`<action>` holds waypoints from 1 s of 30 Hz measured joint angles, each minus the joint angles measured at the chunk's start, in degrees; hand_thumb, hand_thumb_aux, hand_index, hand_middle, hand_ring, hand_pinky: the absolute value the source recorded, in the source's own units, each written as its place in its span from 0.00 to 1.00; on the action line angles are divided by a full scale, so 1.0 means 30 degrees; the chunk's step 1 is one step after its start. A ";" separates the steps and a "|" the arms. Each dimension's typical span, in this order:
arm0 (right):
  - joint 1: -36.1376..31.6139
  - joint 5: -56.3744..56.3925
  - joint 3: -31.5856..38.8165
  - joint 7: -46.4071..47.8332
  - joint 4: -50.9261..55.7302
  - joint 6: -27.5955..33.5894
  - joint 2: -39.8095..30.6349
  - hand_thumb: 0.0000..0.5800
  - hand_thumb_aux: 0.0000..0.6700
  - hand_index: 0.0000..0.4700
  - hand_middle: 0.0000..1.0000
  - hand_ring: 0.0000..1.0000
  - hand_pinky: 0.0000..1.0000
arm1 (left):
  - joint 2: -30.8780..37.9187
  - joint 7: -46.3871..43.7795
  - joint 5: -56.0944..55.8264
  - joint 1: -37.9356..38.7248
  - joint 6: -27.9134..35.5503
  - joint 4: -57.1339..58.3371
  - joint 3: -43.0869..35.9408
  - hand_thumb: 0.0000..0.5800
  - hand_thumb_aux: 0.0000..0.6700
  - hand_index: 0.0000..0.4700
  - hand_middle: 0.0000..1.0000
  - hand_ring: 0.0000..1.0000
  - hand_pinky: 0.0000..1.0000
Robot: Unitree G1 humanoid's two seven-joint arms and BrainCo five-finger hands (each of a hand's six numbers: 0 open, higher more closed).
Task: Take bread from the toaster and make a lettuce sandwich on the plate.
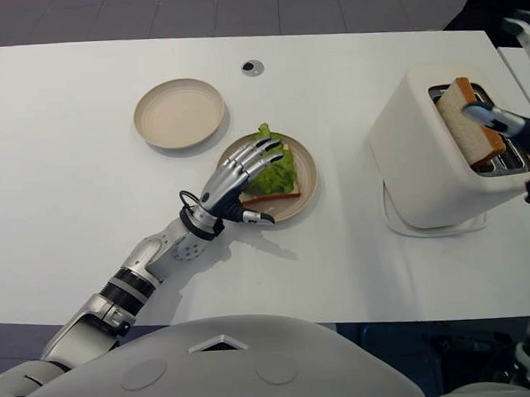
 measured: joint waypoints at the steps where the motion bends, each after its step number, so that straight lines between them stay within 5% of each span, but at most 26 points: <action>1: 0.0614 -0.0063 -0.0338 -0.0113 0.0334 -0.0071 0.0152 0.00 0.00 0.00 0.00 0.00 0.00 | 0.0076 -0.0052 0.0004 0.0179 0.0193 -0.0479 0.0169 0.00 0.00 0.00 0.00 0.00 0.00; 8: 0.1167 -0.1694 0.1388 -0.1103 0.4211 0.0145 0.0279 0.00 0.00 0.00 0.00 0.00 0.00 | 0.0149 0.1600 -0.0095 0.1725 0.0707 -0.2827 0.2244 0.00 0.00 0.00 0.00 0.00 0.00; 10: 0.0650 -0.1722 0.2110 -0.1359 0.4364 0.0211 0.0246 0.44 0.25 0.25 0.00 0.00 0.00 | 0.0079 0.1710 -0.0094 0.1974 0.0682 -0.2819 0.2262 0.00 0.00 0.00 0.00 0.00 0.00; 11: 0.0522 -0.1712 0.2343 -0.1434 0.4292 0.0246 0.0236 0.76 0.51 0.51 0.00 0.00 0.00 | 0.0075 0.1739 -0.0098 0.2013 0.0658 -0.2784 0.2284 0.00 0.00 0.00 0.00 0.00 0.00; 12: 0.0443 -0.1697 0.2541 -0.1487 0.4171 0.0249 0.0203 0.98 0.86 0.86 0.05 0.05 0.05 | 0.0076 0.1740 -0.0136 0.2045 0.0638 -0.2715 0.2321 0.00 0.00 0.00 0.00 0.00 0.00; 13: 0.0430 -0.1629 0.2784 -0.1602 0.3875 0.0203 0.0206 1.00 1.00 1.00 0.24 0.24 0.24 | 0.0076 0.1741 -0.0174 0.2106 0.0618 -0.2602 0.2353 0.00 0.00 0.00 0.00 0.00 0.00; 14: 0.0454 -0.1628 0.2890 -0.1733 0.3561 0.0071 0.0209 1.00 1.00 1.00 1.00 1.00 1.00 | 0.0078 0.1740 -0.0184 0.2166 0.0586 -0.2544 0.2376 0.00 0.00 0.00 0.00 0.00 0.00; 19: -0.0242 -0.1374 0.2451 -0.3522 0.2365 -0.0583 0.0677 1.00 1.00 1.00 1.00 1.00 1.00 | 0.0036 0.1793 -0.0609 0.2130 0.0351 -0.2183 0.2889 0.00 0.00 0.00 0.00 0.00 0.00; 24: -0.5276 0.1600 0.0615 -0.6783 0.0344 -0.0695 0.1331 1.00 1.00 1.00 1.00 1.00 1.00 | -0.0316 0.2335 -0.2054 0.1604 -0.0195 0.0155 0.3726 0.00 0.00 0.00 0.00 0.00 0.00; 27: -0.8958 0.4563 0.4110 -0.4968 -0.0434 0.0741 0.1393 1.00 1.00 1.00 1.00 1.00 1.00 | -0.0415 0.2588 -0.2453 0.1197 -0.0633 0.0811 0.3971 0.00 0.00 0.00 0.00 0.00 0.00; 30: -1.1197 0.6220 1.0490 0.0379 0.1570 0.2048 0.1610 1.00 1.00 1.00 1.00 1.00 1.00 | -0.0358 0.2688 -0.2451 0.0668 -0.1014 0.0950 0.4098 0.00 0.00 0.00 0.00 0.00 0.00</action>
